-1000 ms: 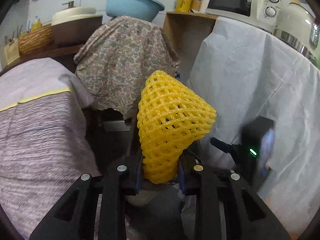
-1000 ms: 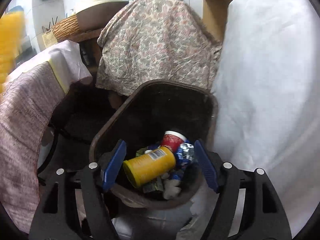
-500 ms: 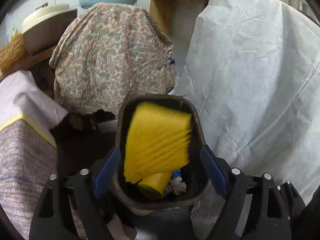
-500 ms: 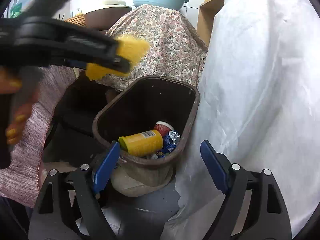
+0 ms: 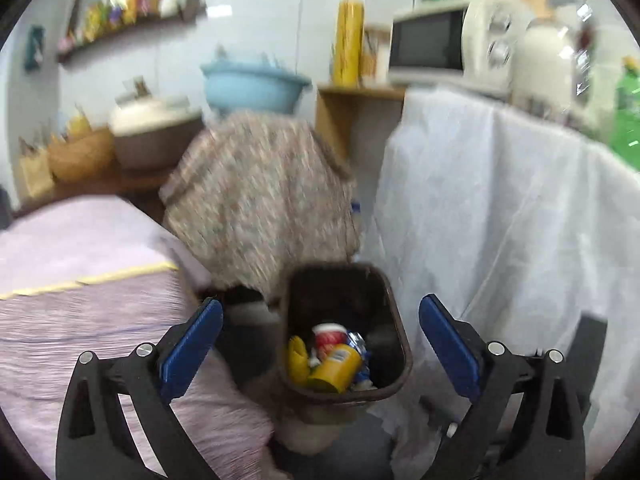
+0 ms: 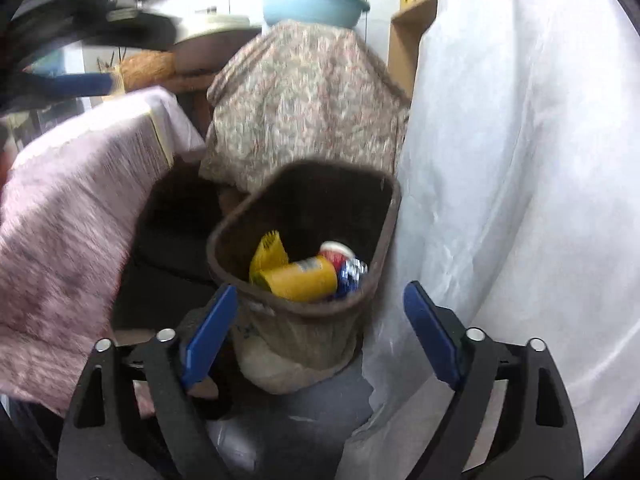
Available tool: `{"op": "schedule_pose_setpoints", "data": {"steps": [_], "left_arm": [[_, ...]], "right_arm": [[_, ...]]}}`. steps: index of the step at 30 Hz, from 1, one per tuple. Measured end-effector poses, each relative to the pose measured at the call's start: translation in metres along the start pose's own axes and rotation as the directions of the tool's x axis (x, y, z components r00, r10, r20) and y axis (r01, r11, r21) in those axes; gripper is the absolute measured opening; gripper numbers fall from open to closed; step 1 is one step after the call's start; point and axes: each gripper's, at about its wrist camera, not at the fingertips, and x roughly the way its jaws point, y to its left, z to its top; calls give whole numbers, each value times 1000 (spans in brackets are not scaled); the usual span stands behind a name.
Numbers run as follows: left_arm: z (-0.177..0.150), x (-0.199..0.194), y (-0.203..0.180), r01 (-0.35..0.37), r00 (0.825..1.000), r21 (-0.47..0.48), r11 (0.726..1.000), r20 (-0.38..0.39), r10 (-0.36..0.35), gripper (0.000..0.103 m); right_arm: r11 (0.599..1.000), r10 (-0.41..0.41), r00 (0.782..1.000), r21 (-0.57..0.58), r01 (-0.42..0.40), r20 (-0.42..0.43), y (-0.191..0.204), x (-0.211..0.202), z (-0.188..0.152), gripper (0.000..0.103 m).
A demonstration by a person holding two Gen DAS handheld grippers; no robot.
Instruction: Collect trash
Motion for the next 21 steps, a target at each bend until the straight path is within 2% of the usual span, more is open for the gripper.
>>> {"op": "schedule_pose_setpoints", "data": {"steps": [3, 5, 6, 9, 12, 15, 17, 18, 21], "left_arm": [[-5, -58, 16, -84, 991, -7, 996, 99, 84, 98], [-11, -95, 28, -171, 971, -43, 984, 163, 176, 98], [-14, -115, 34, -223, 953, -71, 972, 194, 233, 98], [-23, -152, 43, -297, 919, -119, 947, 235, 318, 98], [-34, -180, 47, -351, 889, -182, 918, 242, 388, 98], [-51, -198, 46, -389, 874, -215, 896, 223, 433, 98], [-63, -205, 43, -434, 853, -227, 872, 208, 479, 98], [-71, -212, 41, -457, 837, -235, 858, 214, 504, 98], [-85, -230, 39, -487, 802, -287, 825, 227, 553, 98]], "right_arm": [[1000, 12, 994, -10, -11, 109, 13, -33, 20, 94], [999, 5, 984, -35, 1, 177, 24, -55, 31, 97], [999, 10, 979, -46, -1, 204, 30, -64, 36, 97], [996, 66, 959, -71, -48, 276, 49, -95, 48, 97], [988, 144, 935, -105, -116, 325, 71, -126, 51, 97], [981, 187, 910, -125, -150, 370, 89, -153, 49, 97], [976, 216, 898, -116, -185, 382, 96, -169, 47, 97], [972, 233, 896, -123, -201, 379, 101, -176, 46, 97], [971, 235, 889, -134, -198, 393, 109, -195, 40, 97]]}}
